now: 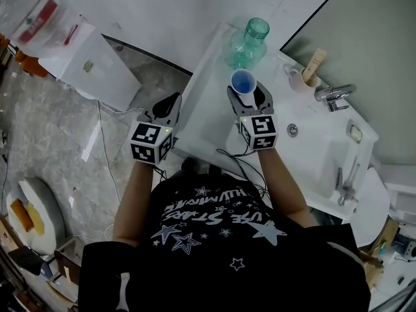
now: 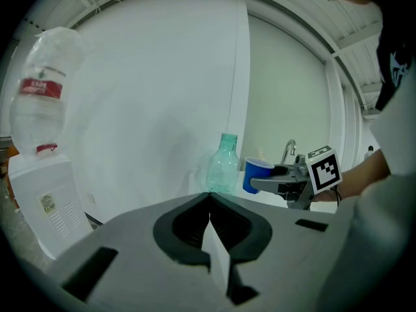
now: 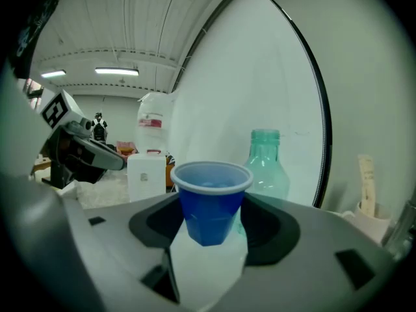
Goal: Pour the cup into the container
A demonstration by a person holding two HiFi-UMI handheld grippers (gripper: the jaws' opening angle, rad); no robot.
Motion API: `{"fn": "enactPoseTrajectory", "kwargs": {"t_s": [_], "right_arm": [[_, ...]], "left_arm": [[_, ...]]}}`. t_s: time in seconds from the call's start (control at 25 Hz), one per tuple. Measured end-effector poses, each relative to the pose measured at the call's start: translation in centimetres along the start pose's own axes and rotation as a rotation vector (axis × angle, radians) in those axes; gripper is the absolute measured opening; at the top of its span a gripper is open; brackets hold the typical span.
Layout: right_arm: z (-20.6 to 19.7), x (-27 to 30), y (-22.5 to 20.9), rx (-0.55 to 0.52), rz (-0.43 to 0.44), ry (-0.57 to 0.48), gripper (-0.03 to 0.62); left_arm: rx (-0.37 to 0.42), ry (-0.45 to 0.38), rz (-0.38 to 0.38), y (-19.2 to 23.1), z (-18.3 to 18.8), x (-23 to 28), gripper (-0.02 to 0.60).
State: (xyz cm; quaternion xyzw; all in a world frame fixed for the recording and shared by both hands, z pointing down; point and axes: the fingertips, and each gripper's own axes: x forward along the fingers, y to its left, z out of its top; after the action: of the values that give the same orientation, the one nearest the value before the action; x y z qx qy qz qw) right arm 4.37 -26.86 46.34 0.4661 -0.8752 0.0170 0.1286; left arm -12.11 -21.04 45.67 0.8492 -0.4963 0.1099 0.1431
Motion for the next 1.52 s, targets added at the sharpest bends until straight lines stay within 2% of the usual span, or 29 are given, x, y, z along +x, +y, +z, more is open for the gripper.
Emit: {"fn": "enactPoseTrajectory", "kwargs": {"t_s": [0.32,0.64,1.2,1.52], "right_arm": [[-1.6,2.1,3.5,0.005,0.126,0.009,0.275],[-4.7,3.0,5.7,-0.03,0.184,0.086,0.275],[-8.7,3.5,6.8,0.011,0.213,0.17,0.275],[-9.3,3.2,7.3,0.017,0.228,0.192,0.275]], "left_arm": [[-0.008,0.031,0.018,0.5,-1.1,-0.3,0.012],[-0.022,0.052,0.034,1.3,-2.0,-0.7,0.012],[-0.046,0.104,0.041,1.4,-3.9,-1.2,0.012],[-0.067,0.129,0.038,1.3,-5.0,-1.8,0.012]]}}
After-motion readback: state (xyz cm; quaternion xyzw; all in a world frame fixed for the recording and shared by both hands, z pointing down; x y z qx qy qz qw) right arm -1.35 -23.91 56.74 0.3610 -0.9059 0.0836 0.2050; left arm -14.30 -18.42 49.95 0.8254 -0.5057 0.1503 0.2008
